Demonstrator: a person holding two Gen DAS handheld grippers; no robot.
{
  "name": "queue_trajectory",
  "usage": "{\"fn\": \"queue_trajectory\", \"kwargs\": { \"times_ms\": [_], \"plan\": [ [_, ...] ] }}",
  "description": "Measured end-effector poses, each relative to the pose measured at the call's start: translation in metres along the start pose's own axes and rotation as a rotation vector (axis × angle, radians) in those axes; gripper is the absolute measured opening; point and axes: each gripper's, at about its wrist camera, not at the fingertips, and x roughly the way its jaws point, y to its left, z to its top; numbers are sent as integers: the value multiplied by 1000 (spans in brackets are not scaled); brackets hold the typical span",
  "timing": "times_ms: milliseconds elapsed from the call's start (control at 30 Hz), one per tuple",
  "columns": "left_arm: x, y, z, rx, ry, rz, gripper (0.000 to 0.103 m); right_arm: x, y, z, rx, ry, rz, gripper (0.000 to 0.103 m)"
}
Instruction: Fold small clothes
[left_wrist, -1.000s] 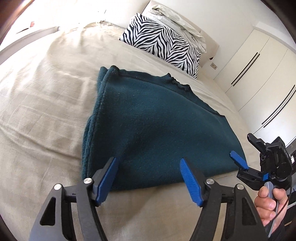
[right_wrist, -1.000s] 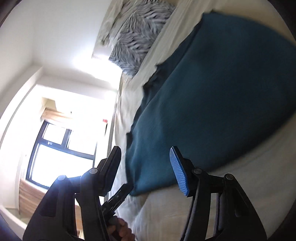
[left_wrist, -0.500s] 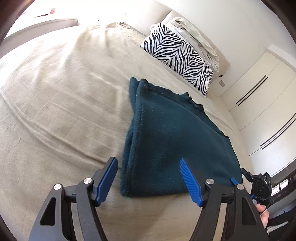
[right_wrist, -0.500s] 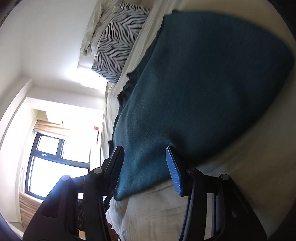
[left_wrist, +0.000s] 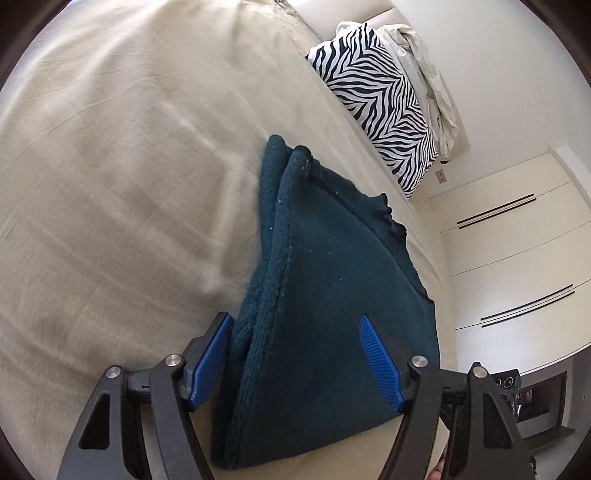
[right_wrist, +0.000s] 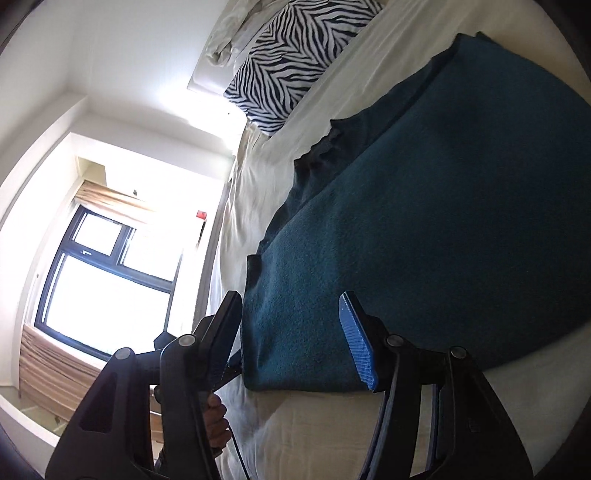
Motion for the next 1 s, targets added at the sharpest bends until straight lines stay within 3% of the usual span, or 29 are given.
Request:
{"fn": "queue_trajectory", "kwargs": {
  "times_ms": [167,333,367,433,467,667,833,1000],
  "plan": [
    [6,-4,-4,7,52,-27,73,33,14,9,-18,58,5,55],
    [8,-6,-19,15,101,-74,62,80,19,22,-24,137,0,55],
    [9,-4,-17,5,104,-79,57,90,20,23,-21,159,5,55],
    [15,6,-13,-55,124,-105,18,113,20,25,-8,202,4,55],
    [17,11,-12,-78,131,-116,15,122,21,25,-5,216,-4,55],
    [14,14,-14,-77,105,-137,14,164,14,23,-34,258,-41,53],
    [9,-2,-9,-44,83,-154,13,162,9,21,-43,245,-3,52],
    [4,-42,0,33,61,-166,13,143,-4,37,72,239,60,53]
  ]
}}
